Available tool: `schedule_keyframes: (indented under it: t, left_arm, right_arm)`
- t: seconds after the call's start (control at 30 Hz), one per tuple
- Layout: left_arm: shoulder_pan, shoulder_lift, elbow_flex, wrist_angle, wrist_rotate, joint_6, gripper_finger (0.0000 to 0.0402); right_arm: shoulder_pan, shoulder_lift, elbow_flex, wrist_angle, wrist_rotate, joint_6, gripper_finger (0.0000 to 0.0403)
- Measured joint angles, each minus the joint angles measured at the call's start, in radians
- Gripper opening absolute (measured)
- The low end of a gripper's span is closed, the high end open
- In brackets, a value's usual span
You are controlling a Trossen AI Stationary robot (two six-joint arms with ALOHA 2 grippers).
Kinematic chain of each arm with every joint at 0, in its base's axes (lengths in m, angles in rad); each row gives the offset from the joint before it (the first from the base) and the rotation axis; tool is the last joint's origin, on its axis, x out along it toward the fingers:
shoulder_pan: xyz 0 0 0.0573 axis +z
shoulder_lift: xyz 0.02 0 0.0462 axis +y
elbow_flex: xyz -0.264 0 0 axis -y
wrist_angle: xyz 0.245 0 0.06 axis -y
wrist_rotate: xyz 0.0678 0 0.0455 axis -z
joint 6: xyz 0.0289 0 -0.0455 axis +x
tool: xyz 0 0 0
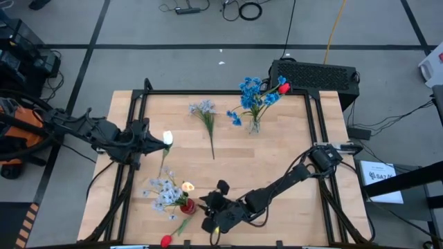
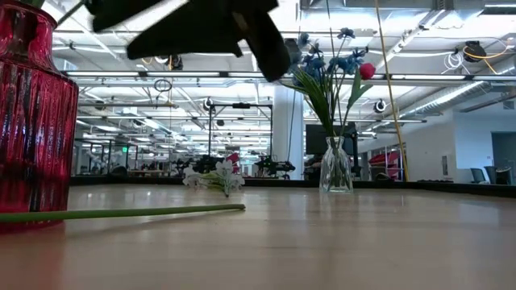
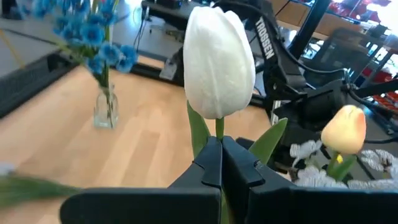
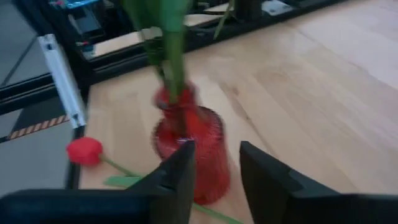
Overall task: Sort flowers into vase by color
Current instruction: Put the bottom white flower into the red vase
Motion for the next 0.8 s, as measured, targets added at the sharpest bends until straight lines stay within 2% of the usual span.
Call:
schedule_keyframes:
  t: [0.17,0.27,0.5,0.8]
  left_arm:
    - [-0.059,-0.028,-0.018,-0.02,0.013,-0.029,0.0]
    - [-0.125,-0.046,-0.055,0.033,-0.038,-0.038,0.0]
    - [-0.356,-0.07,-0.155,0.157,-0.269,-0.051,0.0]
    - [-0.724,-0.064,-0.157,0.227,-0.61,0.005,0.0]
  right_arm:
    - [0.0,0.0,0.005,0.045,0.001,-0.052,0.0162]
    - [-0.008,-0.003,0.005,0.075,0.0,-0.065,0.0181]
    - [-0.014,-0.005,0.005,0.102,-0.033,-0.081,0.0205]
    - [-0.016,-0.006,0.005,0.179,-0.034,-0.111,0.0206]
